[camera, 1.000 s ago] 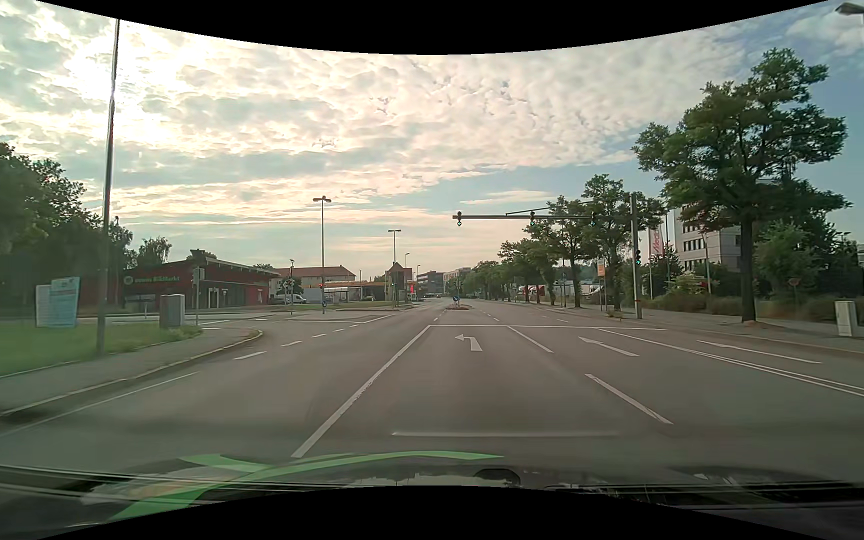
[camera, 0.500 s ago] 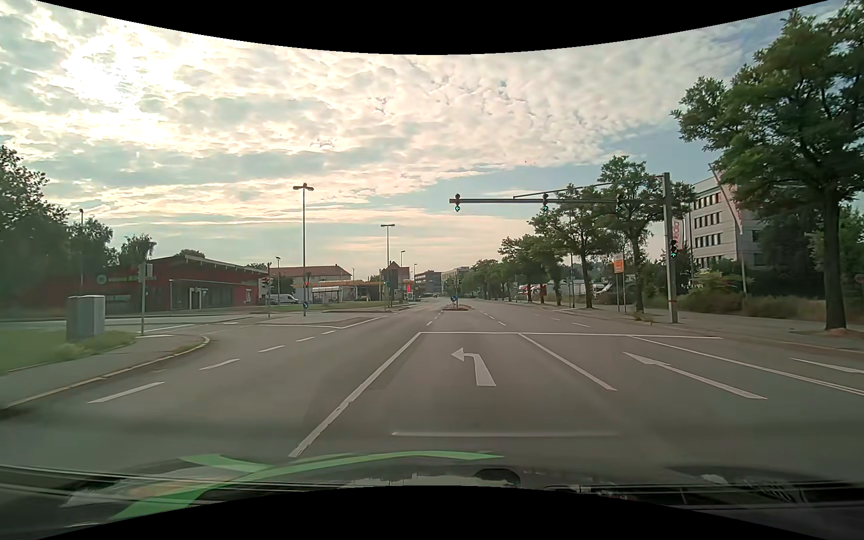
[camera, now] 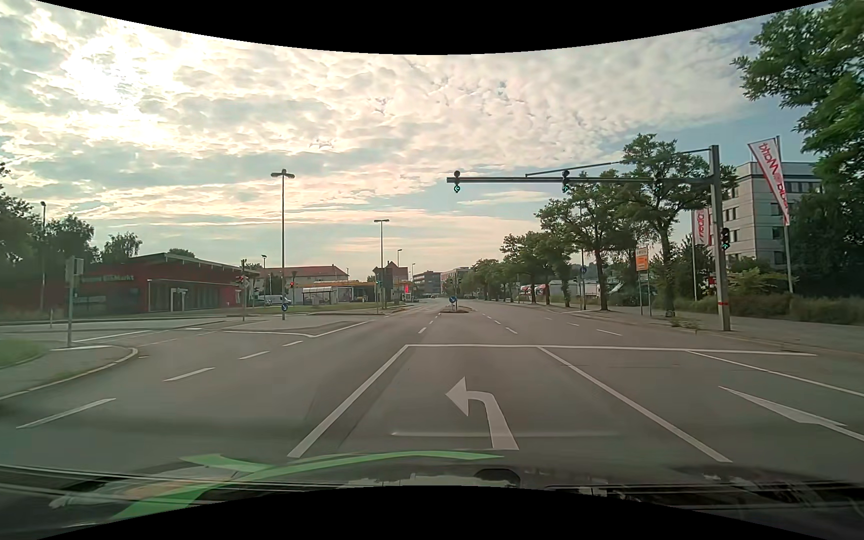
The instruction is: Follow the waypoints while adhering to traffic rules and regulations
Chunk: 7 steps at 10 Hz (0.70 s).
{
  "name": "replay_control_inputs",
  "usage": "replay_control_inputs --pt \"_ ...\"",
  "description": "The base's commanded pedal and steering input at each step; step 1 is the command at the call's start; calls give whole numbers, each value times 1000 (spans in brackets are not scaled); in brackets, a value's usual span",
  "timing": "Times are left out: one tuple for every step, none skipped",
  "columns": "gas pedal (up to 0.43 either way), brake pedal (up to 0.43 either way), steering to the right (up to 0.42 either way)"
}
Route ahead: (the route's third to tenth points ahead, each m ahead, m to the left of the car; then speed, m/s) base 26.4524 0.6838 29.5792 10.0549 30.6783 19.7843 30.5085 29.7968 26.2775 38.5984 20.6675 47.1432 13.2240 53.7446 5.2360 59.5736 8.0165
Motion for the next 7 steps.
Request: replay_control_inputs --pt "0 0 3" --pt "0 0 2" --pt "0 0 3" --pt "0 0 2" --pt "0 0 2" --pt "0 0 1" --pt "0 0 1"
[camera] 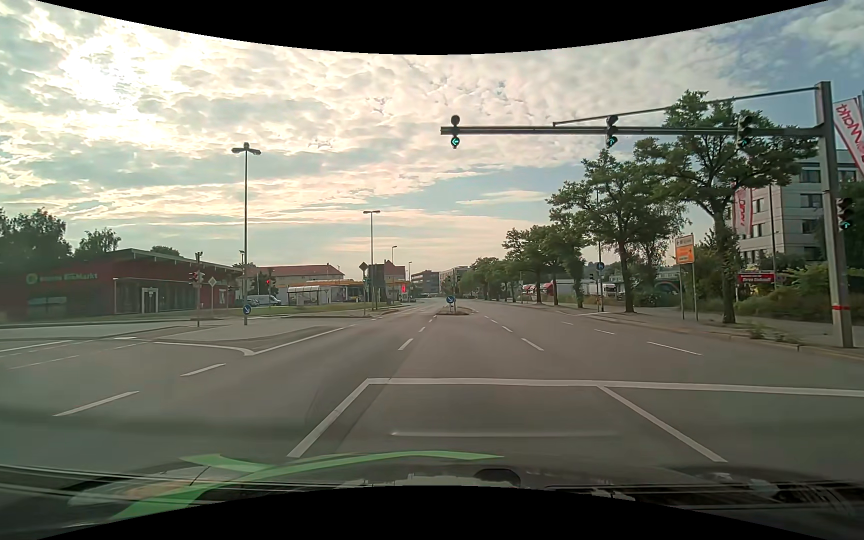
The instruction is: Follow the waypoints while adhering to traffic rules and regulations
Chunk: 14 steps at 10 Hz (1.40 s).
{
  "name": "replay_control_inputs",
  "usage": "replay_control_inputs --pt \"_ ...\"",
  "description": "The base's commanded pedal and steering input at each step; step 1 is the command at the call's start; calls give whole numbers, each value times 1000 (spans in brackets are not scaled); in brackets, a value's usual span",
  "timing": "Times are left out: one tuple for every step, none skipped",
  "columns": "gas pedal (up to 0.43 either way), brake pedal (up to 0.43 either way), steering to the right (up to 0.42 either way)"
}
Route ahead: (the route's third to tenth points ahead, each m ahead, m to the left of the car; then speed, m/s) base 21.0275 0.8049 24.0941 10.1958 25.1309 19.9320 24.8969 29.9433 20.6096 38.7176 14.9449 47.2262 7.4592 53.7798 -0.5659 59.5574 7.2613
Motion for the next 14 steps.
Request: replay_control_inputs --pt "0 0 0" --pt "0 0 0" --pt "0 0 0" --pt "0 0 0" --pt "0 0 0" --pt "0 0 0" --pt "8 0 0" --pt "20 0 0" --pt "28 0 0" --pt "28 0 0" --pt "39 0 0" --pt "39 0 -1" --pt "39 0 -1" --pt "39 0 -4"
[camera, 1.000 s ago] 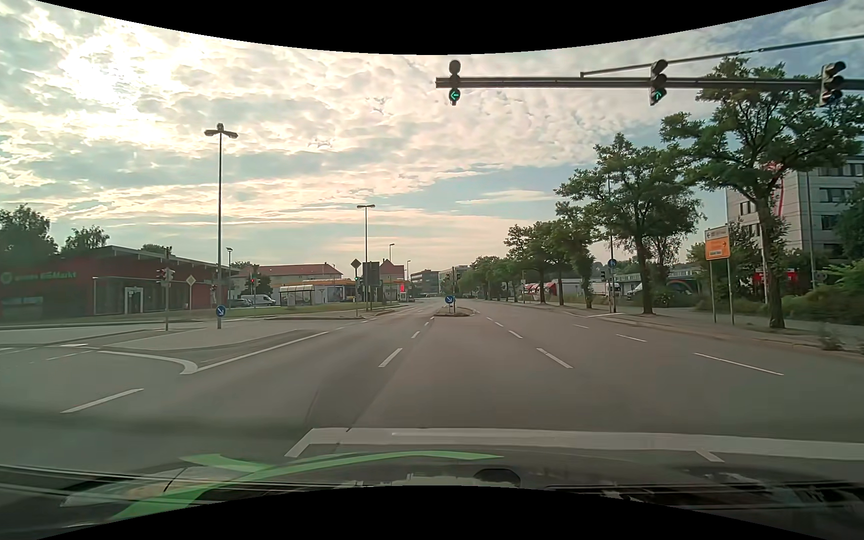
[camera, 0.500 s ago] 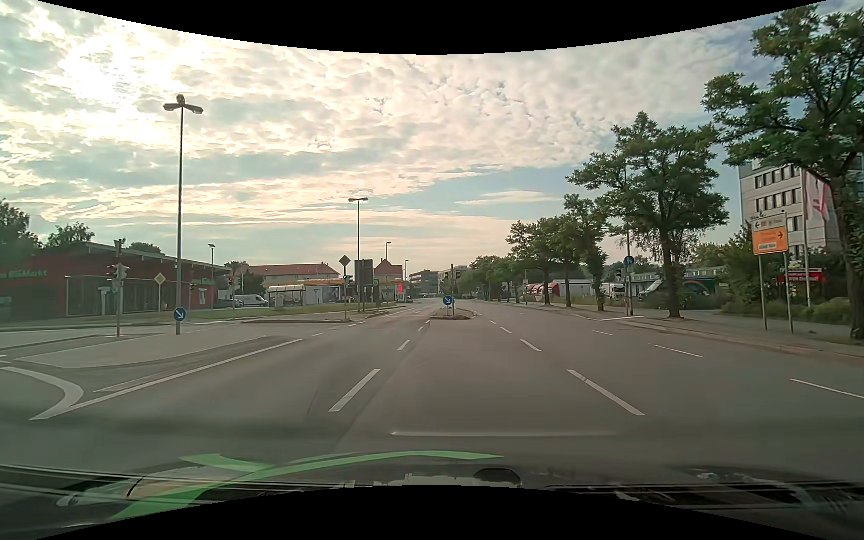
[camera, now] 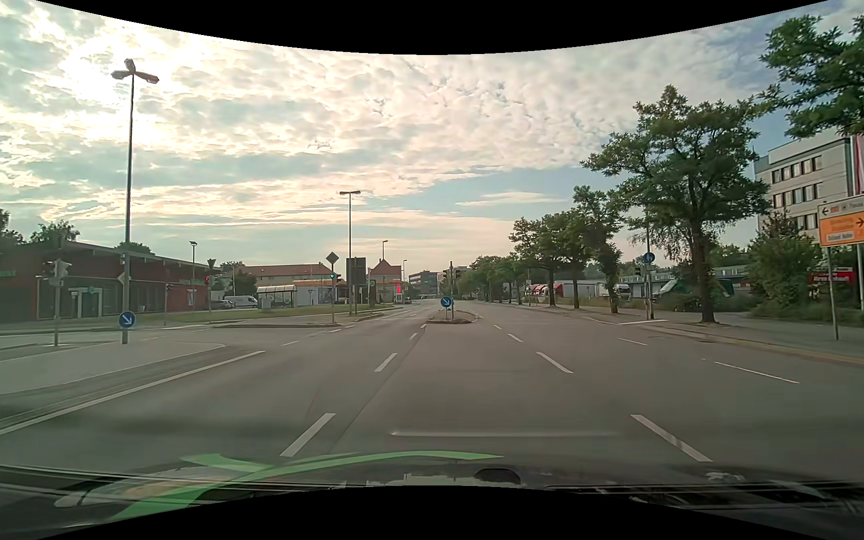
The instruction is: Follow the waypoints while adhering to traffic rules and regulations
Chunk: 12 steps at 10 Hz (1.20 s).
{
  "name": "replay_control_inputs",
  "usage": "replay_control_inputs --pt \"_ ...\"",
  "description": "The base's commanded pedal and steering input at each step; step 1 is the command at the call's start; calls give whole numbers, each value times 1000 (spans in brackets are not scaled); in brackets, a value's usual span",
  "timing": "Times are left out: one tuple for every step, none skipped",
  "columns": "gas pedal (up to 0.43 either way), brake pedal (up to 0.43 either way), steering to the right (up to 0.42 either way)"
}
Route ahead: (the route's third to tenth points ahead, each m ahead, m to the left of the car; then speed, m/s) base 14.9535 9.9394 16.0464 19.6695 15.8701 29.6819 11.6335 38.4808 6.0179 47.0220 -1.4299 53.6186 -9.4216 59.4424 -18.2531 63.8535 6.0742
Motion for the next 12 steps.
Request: replay_control_inputs --pt "39 0 -8" --pt "39 0 -11" --pt "39 0 -15" --pt "39 0 -21" --pt "39 0 -30" --pt "39 0 -38" --pt "39 0 -53" --pt "39 0 -70" --pt "47 0 -85" --pt "59 0 -100" --pt "59 0 -118" --pt "67 0 -131"
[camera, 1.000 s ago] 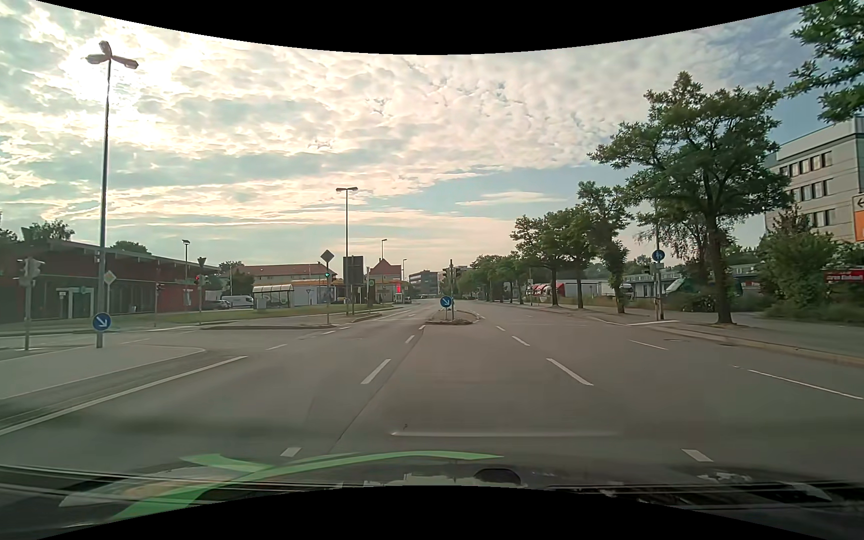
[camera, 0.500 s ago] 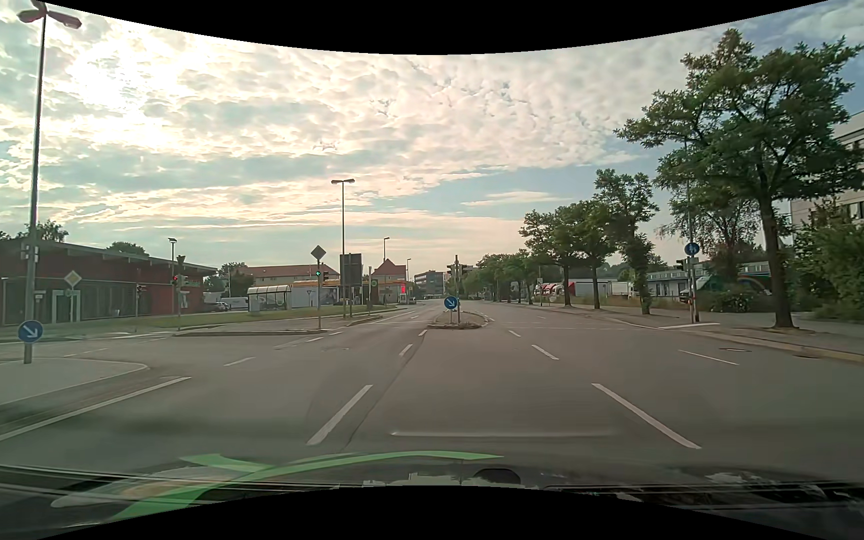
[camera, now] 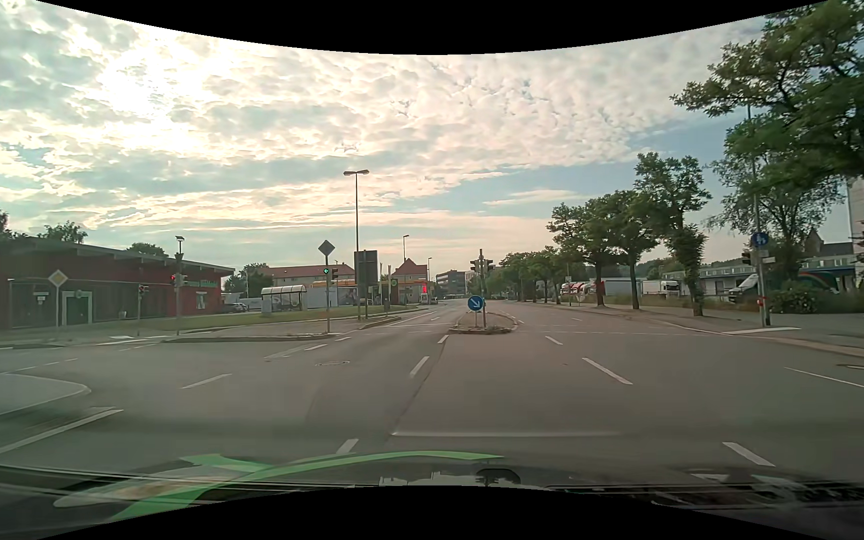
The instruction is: Follow the waypoints while adhering to traffic rules and regulations
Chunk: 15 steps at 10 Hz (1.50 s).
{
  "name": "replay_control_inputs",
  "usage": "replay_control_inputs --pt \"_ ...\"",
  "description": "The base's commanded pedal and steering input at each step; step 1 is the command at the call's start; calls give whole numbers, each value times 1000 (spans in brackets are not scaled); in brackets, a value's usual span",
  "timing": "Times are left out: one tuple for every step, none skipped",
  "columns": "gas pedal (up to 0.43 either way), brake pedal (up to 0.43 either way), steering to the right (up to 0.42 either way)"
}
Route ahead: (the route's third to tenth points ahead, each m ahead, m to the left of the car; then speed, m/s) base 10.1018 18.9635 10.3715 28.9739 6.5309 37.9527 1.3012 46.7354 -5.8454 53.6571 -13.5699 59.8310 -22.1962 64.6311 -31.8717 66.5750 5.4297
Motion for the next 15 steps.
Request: replay_control_inputs --pt "67 0 -150" --pt "67 0 -166" --pt "67 0 -187" --pt "67 0 -208" --pt "67 0 -233" --pt "67 0 -255" --pt "79 0 -265" --pt "79 0 -275" --pt "79 0 -284" --pt "79 0 -291" --pt "87 0 -300" --pt "87 0 -311" --pt "87 0 -321" --pt "98 0 -325" --pt "98 0 -331"
